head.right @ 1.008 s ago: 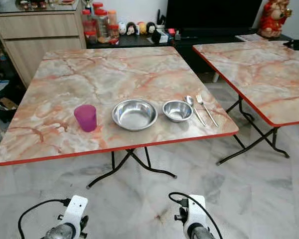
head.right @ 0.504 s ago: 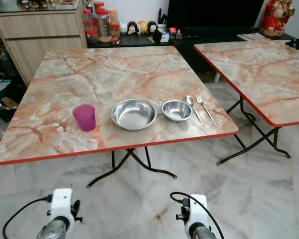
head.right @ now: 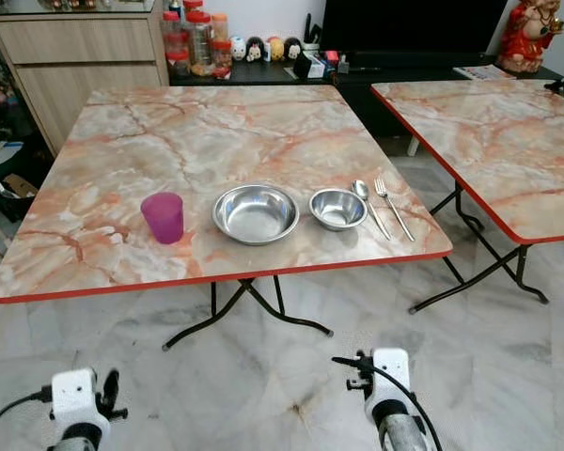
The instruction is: Setting the table
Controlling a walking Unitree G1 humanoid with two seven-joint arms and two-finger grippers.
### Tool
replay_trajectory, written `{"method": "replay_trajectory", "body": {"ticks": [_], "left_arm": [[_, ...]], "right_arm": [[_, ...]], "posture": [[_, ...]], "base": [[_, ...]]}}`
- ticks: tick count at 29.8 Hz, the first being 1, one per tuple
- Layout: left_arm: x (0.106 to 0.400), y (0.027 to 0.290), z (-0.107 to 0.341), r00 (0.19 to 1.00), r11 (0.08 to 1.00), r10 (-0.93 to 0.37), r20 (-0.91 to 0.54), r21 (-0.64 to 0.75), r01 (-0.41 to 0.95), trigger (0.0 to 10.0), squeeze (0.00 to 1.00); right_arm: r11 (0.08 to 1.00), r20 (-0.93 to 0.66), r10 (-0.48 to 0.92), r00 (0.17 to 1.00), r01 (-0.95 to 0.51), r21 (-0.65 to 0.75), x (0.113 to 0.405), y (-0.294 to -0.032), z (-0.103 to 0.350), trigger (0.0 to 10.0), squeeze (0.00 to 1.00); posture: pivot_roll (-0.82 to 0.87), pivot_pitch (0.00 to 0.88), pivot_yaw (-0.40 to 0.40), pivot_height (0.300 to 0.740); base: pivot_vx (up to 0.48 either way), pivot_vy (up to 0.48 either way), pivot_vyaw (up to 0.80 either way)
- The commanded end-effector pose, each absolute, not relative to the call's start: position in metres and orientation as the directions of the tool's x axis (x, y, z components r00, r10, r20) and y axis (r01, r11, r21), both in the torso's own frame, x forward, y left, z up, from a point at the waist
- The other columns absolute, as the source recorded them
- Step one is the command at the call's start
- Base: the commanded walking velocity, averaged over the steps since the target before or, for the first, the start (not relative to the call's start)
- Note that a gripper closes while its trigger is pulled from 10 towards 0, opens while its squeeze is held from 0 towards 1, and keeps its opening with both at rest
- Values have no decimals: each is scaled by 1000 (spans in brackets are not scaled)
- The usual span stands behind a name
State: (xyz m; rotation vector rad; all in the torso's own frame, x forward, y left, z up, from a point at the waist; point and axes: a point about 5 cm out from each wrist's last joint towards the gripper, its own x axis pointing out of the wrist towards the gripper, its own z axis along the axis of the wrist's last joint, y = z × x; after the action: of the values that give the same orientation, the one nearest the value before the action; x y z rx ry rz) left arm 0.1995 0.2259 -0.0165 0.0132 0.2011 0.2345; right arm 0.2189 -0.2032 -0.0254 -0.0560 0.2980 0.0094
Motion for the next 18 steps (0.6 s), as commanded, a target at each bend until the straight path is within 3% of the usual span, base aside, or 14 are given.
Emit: {"method": "replay_trajectory", "body": {"ticks": [1, 7, 18], "left_arm": [[199, 223, -14, 958, 974, 227, -174, 26, -226, 10000, 0], [208, 219, 1, 968, 973, 230, -98, 12, -230, 10000, 0], [221, 212, 15, 973, 975, 223, -64, -4, -224, 10000, 0]], "right_arm": [[997, -252, 9, 968, -29, -76, 221, -203, -19, 10000, 0], [997, -180, 34, 983, -47, -67, 227, -191, -9, 10000, 0], [998, -152, 14, 988, -23, -53, 238, -194, 1, 10000, 0]], "posture": [[43, 0, -66, 740], [37, 0, -65, 740], [40, 0, -71, 740]], "base": [[0, 0, 0], [0, 0, 0], [0, 0, 0]]}}
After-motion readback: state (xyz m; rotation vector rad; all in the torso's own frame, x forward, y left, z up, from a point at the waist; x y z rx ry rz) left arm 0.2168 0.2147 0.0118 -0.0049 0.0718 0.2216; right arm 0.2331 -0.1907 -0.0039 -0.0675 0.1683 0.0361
